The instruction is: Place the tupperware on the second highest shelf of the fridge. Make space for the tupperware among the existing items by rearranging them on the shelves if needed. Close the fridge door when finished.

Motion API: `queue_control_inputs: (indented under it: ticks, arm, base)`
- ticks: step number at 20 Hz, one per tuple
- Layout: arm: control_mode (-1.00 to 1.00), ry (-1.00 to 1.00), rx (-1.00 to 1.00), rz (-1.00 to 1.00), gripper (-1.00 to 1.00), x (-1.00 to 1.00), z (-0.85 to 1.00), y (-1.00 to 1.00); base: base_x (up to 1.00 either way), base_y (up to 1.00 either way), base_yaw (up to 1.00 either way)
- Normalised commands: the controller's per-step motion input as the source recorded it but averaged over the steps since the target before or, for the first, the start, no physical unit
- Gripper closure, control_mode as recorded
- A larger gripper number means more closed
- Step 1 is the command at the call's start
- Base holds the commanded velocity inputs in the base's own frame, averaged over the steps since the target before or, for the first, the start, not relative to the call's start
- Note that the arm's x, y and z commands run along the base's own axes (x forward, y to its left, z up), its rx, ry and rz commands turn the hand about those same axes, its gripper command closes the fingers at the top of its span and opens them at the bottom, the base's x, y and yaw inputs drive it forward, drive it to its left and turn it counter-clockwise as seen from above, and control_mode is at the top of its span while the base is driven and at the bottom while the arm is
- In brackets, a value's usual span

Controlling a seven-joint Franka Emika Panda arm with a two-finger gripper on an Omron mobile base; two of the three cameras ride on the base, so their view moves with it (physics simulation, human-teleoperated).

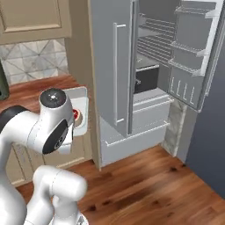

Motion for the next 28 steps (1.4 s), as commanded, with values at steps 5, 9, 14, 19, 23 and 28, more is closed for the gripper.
queue_control_inputs:
  ticks: [5, 9, 14, 19, 23, 28]
  arm:
    - [1.00, 0.00, 0.00, 0.00, 1.00, 0.00, 0.00, 0.00]
    - [1.00, 0.00, 0.00, 0.00, 1.00, 0.00, 0.00, 0.00]
    - [1.00, 0.00, 0.00, 0.00, 1.00, 0.00, 0.00, 0.00]
    - [1.00, 0.00, 0.00, 0.00, 1.00, 0.00, 0.00, 0.00]
    - [1.00, 0.00, 0.00, 0.00, 1.00, 0.00, 0.00, 0.00]
    - [1.00, 0.00, 0.00, 0.00, 1.00, 0.00, 0.00, 0.00]
  base:
    - [0.08, -0.01, -0.71]
    - [0.16, -0.13, -0.59]
    - [0.53, -0.20, -0.27]
    - [0.78, -0.47, 0.16]
    - [0.78, -0.56, 0.45]
    - [0.71, -0.52, 0.62]
